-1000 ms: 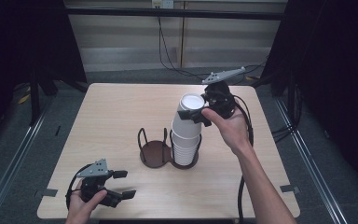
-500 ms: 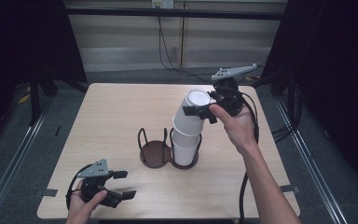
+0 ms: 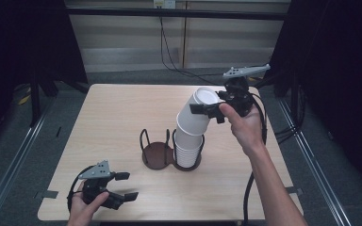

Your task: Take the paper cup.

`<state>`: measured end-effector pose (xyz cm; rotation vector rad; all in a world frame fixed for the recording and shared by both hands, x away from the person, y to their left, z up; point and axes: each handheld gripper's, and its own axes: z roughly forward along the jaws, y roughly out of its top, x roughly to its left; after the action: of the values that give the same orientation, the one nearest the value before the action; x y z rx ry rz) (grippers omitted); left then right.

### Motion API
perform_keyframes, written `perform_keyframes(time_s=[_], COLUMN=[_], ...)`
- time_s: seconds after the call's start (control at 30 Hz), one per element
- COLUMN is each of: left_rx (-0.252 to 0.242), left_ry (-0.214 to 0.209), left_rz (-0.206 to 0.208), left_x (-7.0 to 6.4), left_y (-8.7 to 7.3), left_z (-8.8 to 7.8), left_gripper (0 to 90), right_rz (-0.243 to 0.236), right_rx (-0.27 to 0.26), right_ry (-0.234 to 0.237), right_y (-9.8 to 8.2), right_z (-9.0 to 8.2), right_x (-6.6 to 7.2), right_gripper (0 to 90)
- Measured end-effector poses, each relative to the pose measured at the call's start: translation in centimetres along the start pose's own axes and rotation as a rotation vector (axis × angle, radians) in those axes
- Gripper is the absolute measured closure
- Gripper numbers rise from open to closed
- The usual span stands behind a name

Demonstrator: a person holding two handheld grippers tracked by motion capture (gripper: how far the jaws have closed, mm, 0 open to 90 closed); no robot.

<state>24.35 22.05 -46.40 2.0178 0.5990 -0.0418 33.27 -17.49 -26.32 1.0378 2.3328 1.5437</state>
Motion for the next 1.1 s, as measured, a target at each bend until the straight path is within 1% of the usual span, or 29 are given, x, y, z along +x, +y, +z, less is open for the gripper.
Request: perform_keyframes(time_s=[0.13, 0.3, 0.37, 0.47, 0.57, 0.7, 0.77, 0.8, 0.9, 0.97, 1.1], left_rx=[0.003, 0.005, 0.005, 0.007, 0.011, 0.008, 0.02, 0.023, 0.012, 0.012, 0.01], left_ry=[0.0, -0.001, -0.001, -0.004, -0.002, -0.004, 0.013, 0.014, 0.007, 0.003, 0.0], left_rz=[0.003, 0.003, 0.002, 0.001, -0.002, -0.005, -0.002, -0.007, -0.012, -0.008, -0.013], left_x=[0.0, 0.0, 0.0, 0.0, 0.0, 0.0, 0.1, 0.2, 0.2, 0.2, 0.1], left_y=[0.0, 0.0, 0.0, 0.0, 0.0, 0.0, 0.0, 0.0, 0.0, 0.0, 0.0], left_z=[0.0, 0.0, 0.1, 0.1, 0.1, 0.1, 0.1, 0.2, 0.2, 0.2, 0.1], left_gripper=[17.3, 17.3, 17.3, 17.3, 17.3, 17.3, 17.3, 17.3, 17.3, 17.3, 17.3], right_rz=[-0.009, 0.004, 0.006, 0.012, 0.029, 0.037, 0.045, 0.048, 0.051, 0.053, 0.059], right_rx=[-0.01, -0.029, -0.041, -0.056, -0.07, -0.073, -0.079, -0.085, -0.096, -0.104, -0.115], right_ry=[-0.007, 0.001, -0.004, -0.001, 0.011, 0.016, 0.019, 0.018, 0.021, 0.022, 0.029], right_y=[0.2, 0.3, 0.2, 0.1, -0.2, -0.4, -0.6, -0.6, -0.8, -0.9, -1.3], right_z=[-0.5, -1.0, -1.3, -1.9, -2.4, -3.0, -3.3, -3.5, -3.9, -4.2, -4.9], right_x=[0.2, 0.0, 0.0, -0.2, -0.4, -0.6, -0.6, -0.7, -0.7, -0.7, -0.7], right_gripper=[23.5, 23.5, 23.5, 23.6, 23.6, 23.6, 23.6, 23.6, 23.7, 23.7, 23.7])
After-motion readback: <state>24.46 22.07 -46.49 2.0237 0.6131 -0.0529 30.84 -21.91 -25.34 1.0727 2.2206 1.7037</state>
